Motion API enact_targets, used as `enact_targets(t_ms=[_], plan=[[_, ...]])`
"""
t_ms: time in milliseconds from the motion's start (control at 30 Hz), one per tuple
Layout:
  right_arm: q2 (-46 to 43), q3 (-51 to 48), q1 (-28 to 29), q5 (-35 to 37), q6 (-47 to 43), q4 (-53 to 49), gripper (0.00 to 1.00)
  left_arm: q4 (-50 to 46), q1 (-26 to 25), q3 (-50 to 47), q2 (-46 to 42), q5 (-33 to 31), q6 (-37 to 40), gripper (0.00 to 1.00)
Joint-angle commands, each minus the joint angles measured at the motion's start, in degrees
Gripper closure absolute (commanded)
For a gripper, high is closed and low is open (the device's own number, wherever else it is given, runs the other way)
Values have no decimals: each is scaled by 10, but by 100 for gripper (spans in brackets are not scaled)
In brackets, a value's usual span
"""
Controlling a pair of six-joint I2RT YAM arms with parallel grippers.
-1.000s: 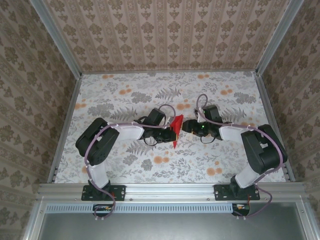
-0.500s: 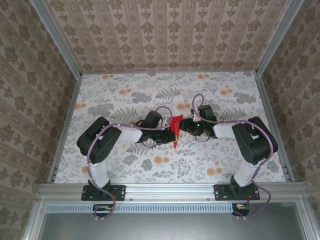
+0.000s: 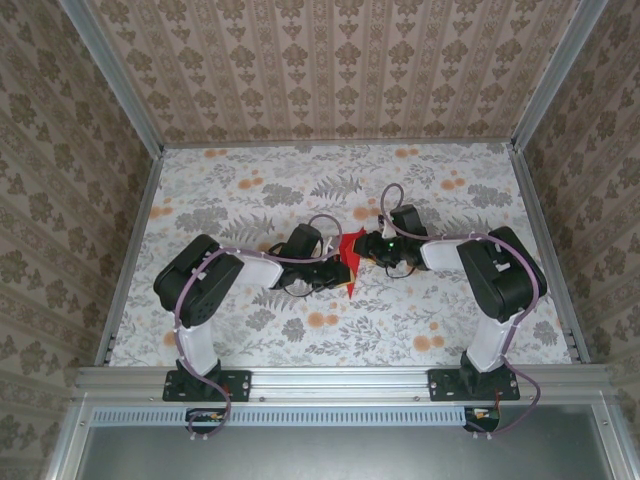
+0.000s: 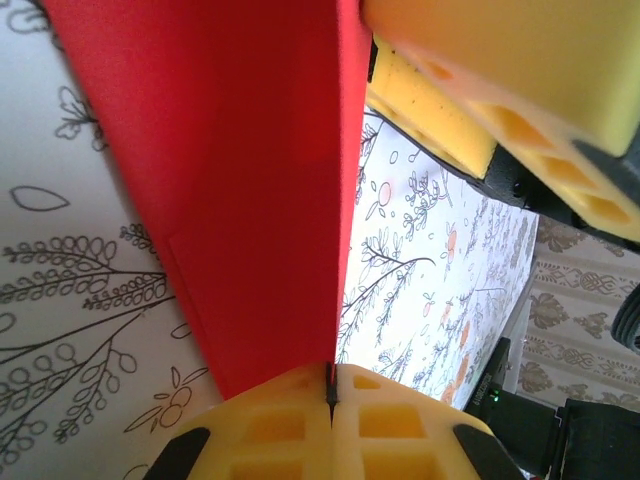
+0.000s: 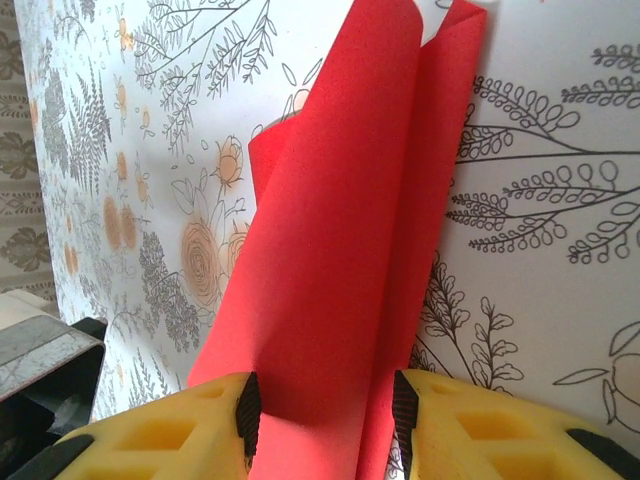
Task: Fold a paper plane with a square sheet of paper (fold left side to right side)
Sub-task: Fold the wing for the fifth time at the center of the table.
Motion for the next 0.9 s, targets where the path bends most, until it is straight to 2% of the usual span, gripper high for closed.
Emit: enact_targets(t_ms=[0, 233, 600, 867], plan=[[24, 20, 8, 20, 0, -53, 58, 16, 5, -8, 5, 5, -12, 94], [35, 44, 13, 39, -17, -114, 60, 15, 6, -6, 2, 4, -13, 81], [42, 47, 13, 41, -18, -120, 60, -11, 17, -10, -41, -3, -1, 66], [43, 50, 13, 40, -20, -125, 61, -30, 50, 7, -41, 7, 3, 56]])
